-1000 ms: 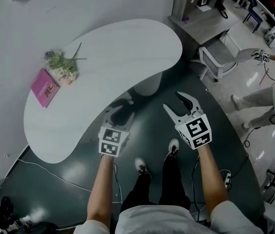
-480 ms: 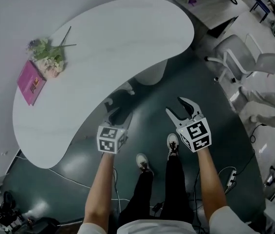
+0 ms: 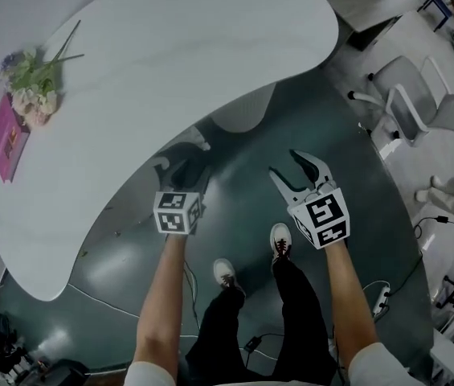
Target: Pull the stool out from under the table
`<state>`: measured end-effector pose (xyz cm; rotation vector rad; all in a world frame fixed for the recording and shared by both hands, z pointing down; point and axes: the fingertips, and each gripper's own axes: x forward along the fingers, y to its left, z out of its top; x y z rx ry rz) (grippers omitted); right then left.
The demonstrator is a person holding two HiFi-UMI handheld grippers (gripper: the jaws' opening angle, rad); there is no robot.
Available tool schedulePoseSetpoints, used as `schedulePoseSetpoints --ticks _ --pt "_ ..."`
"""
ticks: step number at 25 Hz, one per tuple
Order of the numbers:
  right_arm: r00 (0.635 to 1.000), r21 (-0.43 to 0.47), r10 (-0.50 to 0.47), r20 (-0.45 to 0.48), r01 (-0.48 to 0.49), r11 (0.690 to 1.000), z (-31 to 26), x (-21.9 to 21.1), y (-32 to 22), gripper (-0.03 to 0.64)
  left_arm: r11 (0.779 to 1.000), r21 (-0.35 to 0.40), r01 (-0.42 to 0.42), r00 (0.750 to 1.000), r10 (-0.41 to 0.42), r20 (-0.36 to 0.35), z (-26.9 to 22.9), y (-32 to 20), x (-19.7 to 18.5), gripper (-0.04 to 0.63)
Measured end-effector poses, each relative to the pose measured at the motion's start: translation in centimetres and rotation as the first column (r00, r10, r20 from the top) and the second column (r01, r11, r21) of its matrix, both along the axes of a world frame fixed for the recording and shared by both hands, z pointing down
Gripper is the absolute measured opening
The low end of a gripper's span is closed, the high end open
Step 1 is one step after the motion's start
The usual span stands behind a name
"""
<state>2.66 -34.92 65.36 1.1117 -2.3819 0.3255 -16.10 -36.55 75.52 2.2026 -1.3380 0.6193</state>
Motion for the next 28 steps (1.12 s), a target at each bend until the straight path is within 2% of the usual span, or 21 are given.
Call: schedulePoseSetpoints --ticks 3,5,7,9,14,17,22,25,28 --pt "1.0 -0.017 0.008 -0.019 -0.009 1.0 4.5 0.3 -0.7 0.222 0.999 -0.033 0.035 0.999 -0.035 -0.023 5.0 -1.0 -1.0 0.212" --pt "0.999 -0.023 0.048 0.015 -0.048 0.999 6.7 0.5 -1.7 0.222 0.997 -0.059 0.05 0.998 -0.052 -0.028 8.3 -2.0 -1.8 0.284" --pt "0.996 -0.026 0.077 0.049 -0.076 0.997 8.5 0.7 -2.3 0.222 0.997 -0.068 0.043 0.999 -0.045 -0.024 11.1 -2.9 -2.0 0.299" --pt "0.996 -0.025 0.074 0.054 -0.072 0.997 10.5 0.5 -2.6 0.222 0.996 -0.069 0.049 0.998 -0.051 -0.03 13.5 -4.0 -2.1 0.305" --pt "0.998 -0.021 0.036 0.046 -0.035 0.999 15.4 -0.4 -3.3 0.222 0.988 -0.088 0.131 0.988 -0.137 -0.065 19.0 -7.1 -3.3 0.305" --pt "0.997 -0.011 0.032 0.063 -0.032 0.999 17.5 -1.3 -3.7 0.222 0.983 -0.103 0.153 0.984 -0.161 -0.073 22.0 -8.6 -4.0 0.307" --pt "0.985 -0.043 0.08 0.151 -0.074 0.996 19.1 -1.1 -4.5 0.222 0.981 -0.081 0.177 0.979 -0.184 -0.089 24.4 -11.2 -4.9 0.313" --pt "0.987 -0.028 0.073 0.143 -0.069 0.997 19.0 -1.0 -5.4 0.222 0.981 -0.05 0.187 0.977 -0.191 -0.091 24.9 -12.4 -5.0 0.314" --pt "0.99 -0.026 0.067 0.122 -0.065 0.998 18.9 -0.8 -5.6 0.222 0.975 -0.053 0.216 0.972 -0.22 -0.085 25.3 -13.1 -5.4 0.308"
